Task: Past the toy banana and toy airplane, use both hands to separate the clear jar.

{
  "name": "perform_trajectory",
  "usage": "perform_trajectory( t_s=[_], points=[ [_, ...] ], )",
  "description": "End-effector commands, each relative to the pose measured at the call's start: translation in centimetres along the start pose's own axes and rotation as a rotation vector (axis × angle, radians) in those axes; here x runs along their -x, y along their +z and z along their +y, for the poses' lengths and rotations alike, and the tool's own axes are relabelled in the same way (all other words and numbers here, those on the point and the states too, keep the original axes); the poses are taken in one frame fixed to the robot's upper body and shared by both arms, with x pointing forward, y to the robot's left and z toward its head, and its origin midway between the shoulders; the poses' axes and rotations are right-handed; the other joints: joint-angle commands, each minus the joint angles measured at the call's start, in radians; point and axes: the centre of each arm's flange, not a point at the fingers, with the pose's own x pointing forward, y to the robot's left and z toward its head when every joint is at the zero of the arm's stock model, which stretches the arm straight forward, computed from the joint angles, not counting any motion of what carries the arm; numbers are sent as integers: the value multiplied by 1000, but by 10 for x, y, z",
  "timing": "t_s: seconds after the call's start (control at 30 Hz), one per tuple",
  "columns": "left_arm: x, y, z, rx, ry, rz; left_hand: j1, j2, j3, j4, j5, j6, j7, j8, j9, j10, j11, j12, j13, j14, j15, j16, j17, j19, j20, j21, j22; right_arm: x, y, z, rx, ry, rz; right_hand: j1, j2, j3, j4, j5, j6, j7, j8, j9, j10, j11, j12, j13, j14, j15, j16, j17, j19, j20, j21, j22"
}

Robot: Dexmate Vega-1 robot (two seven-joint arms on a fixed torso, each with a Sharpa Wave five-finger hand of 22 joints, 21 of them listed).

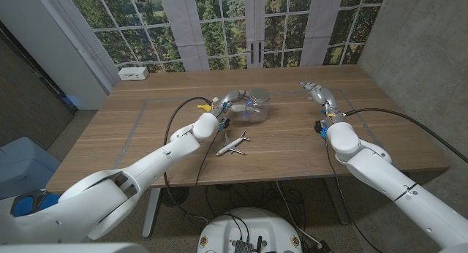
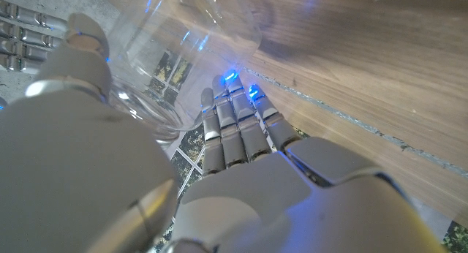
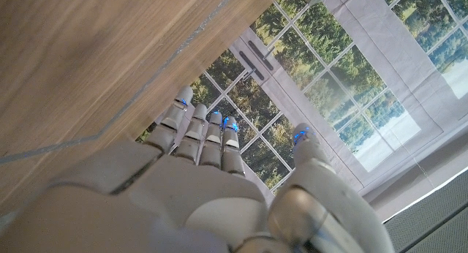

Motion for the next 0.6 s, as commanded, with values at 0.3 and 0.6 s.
perform_trajectory(
  t_s=[0.3, 0.6],
  points=[
    [7, 7, 0, 19, 48, -45, 326, 308, -14, 4, 7, 300, -229, 295, -13, 347, -257, 56, 187, 12, -185, 4, 5, 7, -11, 3, 5, 9, 44, 17, 180, 18, 16, -19, -19, -21, 7, -9, -15, -1, 1, 6, -9, 3, -6, 8, -11, 10, -1, 10, 6, 17, -6, 3],
    [8, 9, 0, 20, 45, -50, 330, 309, -19, 6, 7, 307, -227, 290, -21, 350, -258, 49, 181, 13, -185, 3, 5, 10, -13, 2, 5, 10, 57, 24, 253, 35, 9, -29, -30, -33, 9, -14, -24, 5, 2, 7, -21, 4, -8, 11, -26, 9, -7, 13, -1, 28, -15, 3]
  ],
)
